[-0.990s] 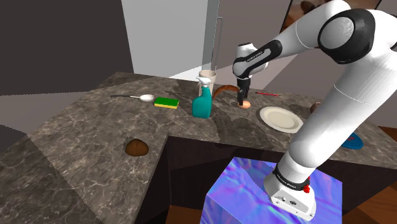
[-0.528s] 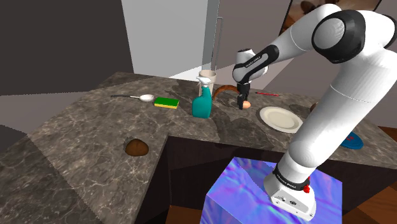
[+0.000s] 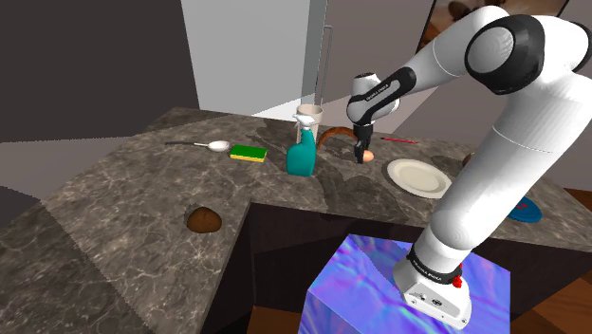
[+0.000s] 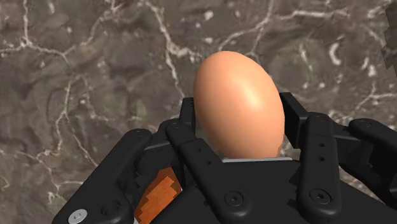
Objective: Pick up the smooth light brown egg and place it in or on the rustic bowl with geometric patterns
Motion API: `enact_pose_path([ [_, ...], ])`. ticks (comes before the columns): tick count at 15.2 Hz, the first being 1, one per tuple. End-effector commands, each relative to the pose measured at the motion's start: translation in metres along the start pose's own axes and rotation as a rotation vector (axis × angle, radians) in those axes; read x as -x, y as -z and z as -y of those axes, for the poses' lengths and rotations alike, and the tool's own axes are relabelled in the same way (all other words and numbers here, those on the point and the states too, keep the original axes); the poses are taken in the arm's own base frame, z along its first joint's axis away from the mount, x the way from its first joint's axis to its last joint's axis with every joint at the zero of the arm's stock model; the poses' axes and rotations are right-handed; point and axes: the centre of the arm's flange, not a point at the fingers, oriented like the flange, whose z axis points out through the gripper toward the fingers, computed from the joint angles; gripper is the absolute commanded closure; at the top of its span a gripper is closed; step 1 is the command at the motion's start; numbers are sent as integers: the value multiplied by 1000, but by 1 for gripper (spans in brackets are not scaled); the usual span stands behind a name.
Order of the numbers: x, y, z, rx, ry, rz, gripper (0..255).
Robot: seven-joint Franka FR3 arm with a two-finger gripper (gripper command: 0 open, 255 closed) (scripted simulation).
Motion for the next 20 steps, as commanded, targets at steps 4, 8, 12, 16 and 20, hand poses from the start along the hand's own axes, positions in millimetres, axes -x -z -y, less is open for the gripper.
enact_pose_path([
  [4, 0, 0, 0, 0, 0, 0, 255],
  [8, 1, 5, 0, 0, 0, 0, 255],
  [12, 6, 26, -2, 0, 0, 0, 255],
  [16, 10, 46, -4, 0, 0, 0, 255],
  [20, 15, 67, -6, 0, 0, 0, 255],
])
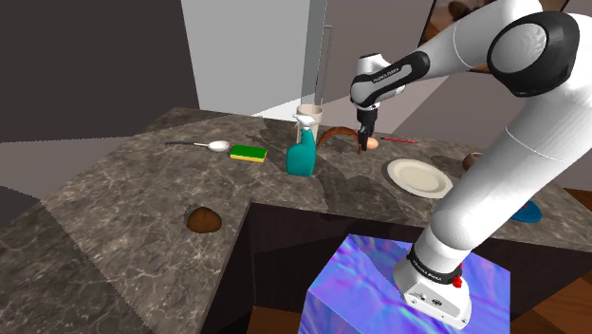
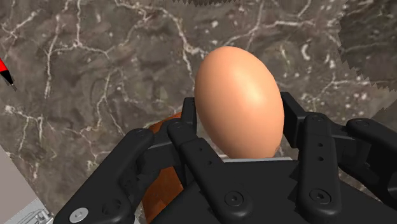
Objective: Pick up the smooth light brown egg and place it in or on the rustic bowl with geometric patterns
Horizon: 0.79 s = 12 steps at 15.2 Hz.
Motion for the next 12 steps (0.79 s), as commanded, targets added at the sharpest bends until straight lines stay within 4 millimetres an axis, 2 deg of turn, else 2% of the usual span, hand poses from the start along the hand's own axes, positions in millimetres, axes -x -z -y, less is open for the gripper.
enact_pose_path([
  [1, 3, 11, 0, 0, 0, 0, 255],
  [12, 16, 67, -4, 0, 0, 0, 255],
])
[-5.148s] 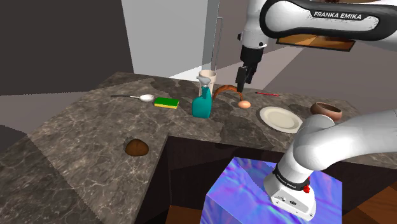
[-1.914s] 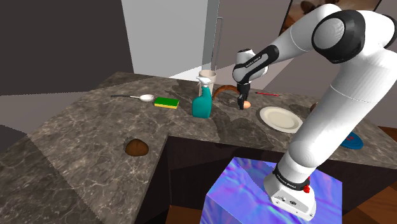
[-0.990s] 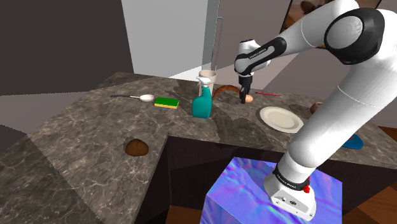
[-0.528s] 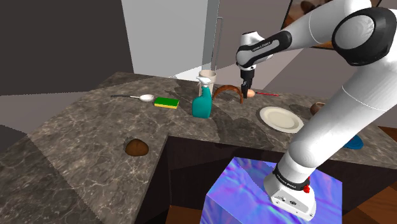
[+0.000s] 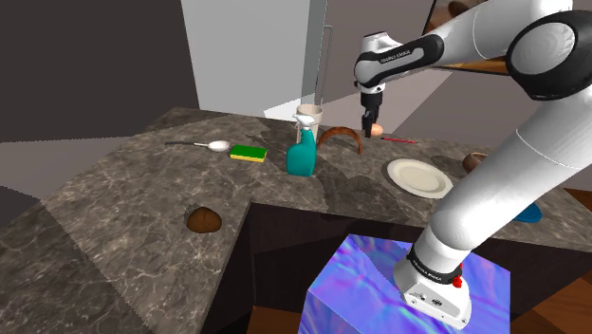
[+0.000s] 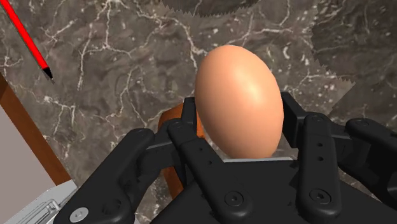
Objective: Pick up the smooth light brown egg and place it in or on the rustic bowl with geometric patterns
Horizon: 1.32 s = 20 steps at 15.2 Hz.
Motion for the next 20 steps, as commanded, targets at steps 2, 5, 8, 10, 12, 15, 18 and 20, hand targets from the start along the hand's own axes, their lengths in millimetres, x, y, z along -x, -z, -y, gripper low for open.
enact_pose_path([
  [2, 4, 17, -2, 0, 0, 0, 255],
  [5, 7, 32, -4, 0, 0, 0, 255],
  [8, 10, 45, -5, 0, 0, 0, 255],
  [10, 34, 39, -14, 0, 0, 0, 255],
  [12, 58, 32, -24, 0, 0, 0, 255],
  [15, 93, 23, -39, 0, 0, 0, 255],
  [18, 129, 14, -53, 0, 0, 0, 255],
  [20, 153, 8, -63, 0, 0, 0, 255],
])
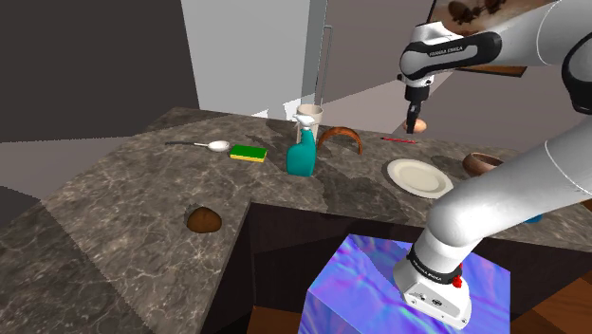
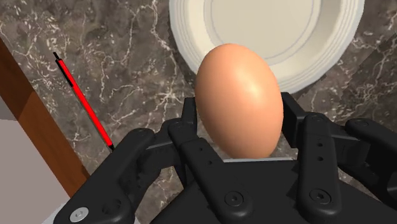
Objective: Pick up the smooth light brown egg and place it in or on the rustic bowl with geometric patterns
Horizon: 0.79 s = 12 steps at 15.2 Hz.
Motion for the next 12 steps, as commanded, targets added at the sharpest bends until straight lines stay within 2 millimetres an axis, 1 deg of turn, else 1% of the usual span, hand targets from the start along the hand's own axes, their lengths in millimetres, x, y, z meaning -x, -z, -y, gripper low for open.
enact_pose_path([
  [1, 23, -3, -13, 1, 1, 0, 255],
  [12, 154, -37, -66, 1, 1, 0, 255],
])
